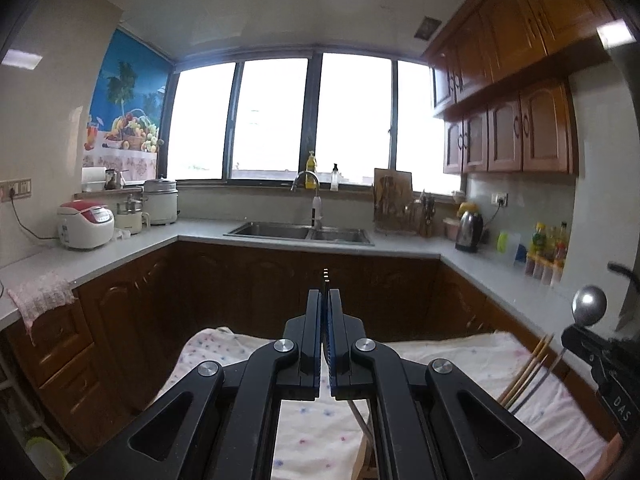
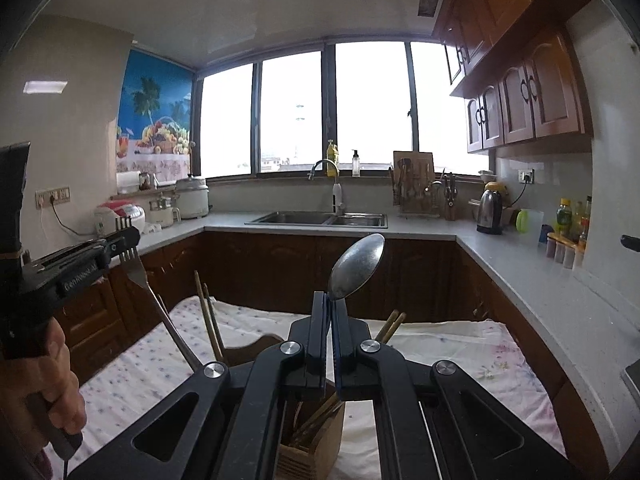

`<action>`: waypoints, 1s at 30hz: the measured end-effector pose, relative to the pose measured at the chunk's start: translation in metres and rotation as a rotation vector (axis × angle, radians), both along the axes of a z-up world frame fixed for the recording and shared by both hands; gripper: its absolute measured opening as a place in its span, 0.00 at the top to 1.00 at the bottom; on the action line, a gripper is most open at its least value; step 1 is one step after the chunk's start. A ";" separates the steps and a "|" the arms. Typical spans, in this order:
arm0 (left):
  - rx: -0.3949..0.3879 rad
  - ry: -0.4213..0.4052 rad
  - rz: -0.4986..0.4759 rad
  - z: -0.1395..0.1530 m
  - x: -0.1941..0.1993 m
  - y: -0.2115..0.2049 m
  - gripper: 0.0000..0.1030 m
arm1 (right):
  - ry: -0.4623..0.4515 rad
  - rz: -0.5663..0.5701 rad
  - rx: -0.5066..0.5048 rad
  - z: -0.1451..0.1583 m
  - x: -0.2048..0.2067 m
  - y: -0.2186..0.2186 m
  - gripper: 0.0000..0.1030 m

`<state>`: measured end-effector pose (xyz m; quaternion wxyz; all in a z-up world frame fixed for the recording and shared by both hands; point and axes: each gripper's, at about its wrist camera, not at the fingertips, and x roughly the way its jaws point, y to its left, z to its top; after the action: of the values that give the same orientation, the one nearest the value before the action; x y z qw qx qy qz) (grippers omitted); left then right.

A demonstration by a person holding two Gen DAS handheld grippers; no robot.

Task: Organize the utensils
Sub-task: 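Lower the fork and spoon into the holder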

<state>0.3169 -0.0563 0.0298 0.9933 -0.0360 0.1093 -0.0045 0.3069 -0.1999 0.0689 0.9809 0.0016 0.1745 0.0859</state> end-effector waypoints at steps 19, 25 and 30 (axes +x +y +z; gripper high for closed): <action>0.055 0.116 -0.102 -0.024 0.019 -0.002 1.00 | 0.178 0.064 0.027 -0.065 0.012 0.004 0.98; 0.047 0.154 -0.139 -0.017 0.029 0.009 0.98 | 0.218 0.047 0.073 -0.072 0.013 -0.006 0.98; 0.027 0.186 -0.159 -0.006 0.043 0.020 0.98 | 0.238 0.051 0.102 -0.072 0.016 -0.012 0.98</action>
<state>0.3602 -0.0366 0.0242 0.9758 -0.0143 0.2035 -0.0786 0.3226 -0.2122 -0.0033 0.9495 0.0572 0.2849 0.1186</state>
